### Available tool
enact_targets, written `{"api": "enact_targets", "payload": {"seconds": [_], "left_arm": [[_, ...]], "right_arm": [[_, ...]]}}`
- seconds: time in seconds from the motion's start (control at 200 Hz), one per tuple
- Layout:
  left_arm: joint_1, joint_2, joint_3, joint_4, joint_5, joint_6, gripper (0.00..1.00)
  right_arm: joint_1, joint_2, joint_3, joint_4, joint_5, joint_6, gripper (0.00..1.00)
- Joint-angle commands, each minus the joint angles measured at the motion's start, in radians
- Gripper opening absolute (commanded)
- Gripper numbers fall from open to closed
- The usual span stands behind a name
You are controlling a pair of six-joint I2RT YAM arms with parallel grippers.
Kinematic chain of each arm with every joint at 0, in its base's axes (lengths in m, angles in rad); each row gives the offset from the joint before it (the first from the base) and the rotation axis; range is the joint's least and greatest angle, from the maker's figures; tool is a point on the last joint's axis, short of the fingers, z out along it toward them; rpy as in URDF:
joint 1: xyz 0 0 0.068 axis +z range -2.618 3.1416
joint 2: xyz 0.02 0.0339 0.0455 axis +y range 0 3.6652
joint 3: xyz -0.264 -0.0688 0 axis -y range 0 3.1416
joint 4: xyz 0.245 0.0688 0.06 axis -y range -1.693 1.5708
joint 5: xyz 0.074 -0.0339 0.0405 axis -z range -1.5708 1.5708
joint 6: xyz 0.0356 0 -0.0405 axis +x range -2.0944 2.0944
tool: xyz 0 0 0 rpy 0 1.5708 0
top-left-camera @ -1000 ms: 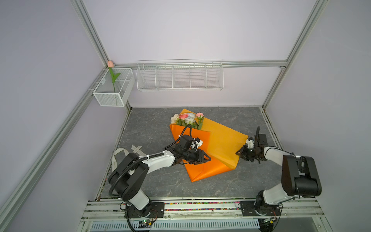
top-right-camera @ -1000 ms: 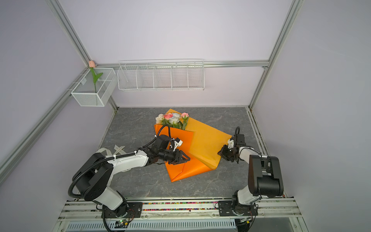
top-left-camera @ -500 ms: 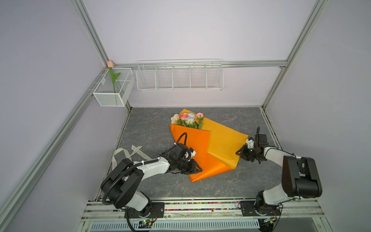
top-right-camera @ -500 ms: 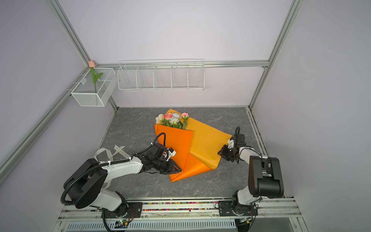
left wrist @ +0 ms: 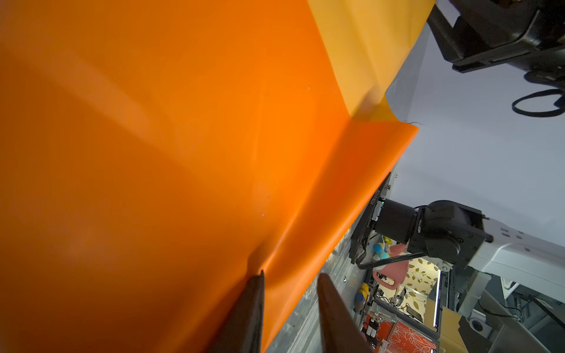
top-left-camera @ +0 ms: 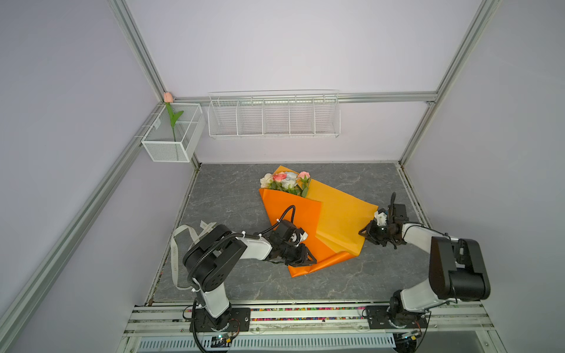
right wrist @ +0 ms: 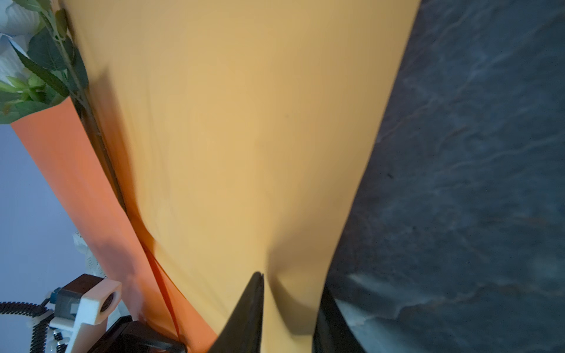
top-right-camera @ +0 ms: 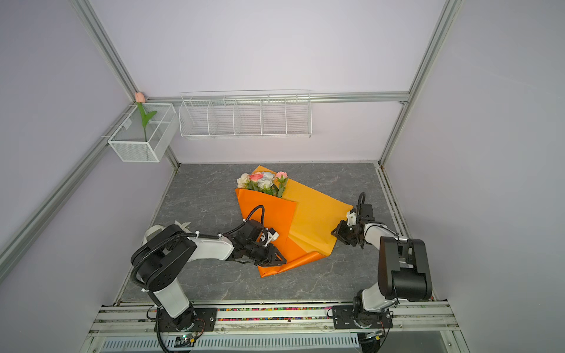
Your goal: Tie the bouquet of fake flowers
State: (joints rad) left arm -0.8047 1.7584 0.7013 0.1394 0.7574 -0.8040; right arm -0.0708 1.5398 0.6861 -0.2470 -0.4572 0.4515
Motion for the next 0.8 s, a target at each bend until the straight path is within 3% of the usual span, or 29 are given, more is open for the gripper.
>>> {"api": "enact_targets", "payload": {"seconds": [0.0,0.235,0.375,0.795], "left_arm": [[-0.004,0.021,-0.019,-0.016,-0.038,0.007,0.31],[-0.004,0.032,-0.031,-0.009,-0.052,0.009,0.29],[-0.004,0.029,-0.033,-0.023,-0.066,0.016,0.27],[-0.004,0.033,-0.042,-0.029,-0.110,0.020,0.24]], "right_arm": [[-0.005,0.024,0.002,0.042,-0.035,-0.009,0.29],[-0.005,0.009,-0.029,0.140,-0.086,0.007,0.24],[-0.005,-0.035,-0.028,0.150,-0.106,0.009,0.07],[0.035,-0.226,0.063,0.043,-0.154,0.039,0.06]]}}
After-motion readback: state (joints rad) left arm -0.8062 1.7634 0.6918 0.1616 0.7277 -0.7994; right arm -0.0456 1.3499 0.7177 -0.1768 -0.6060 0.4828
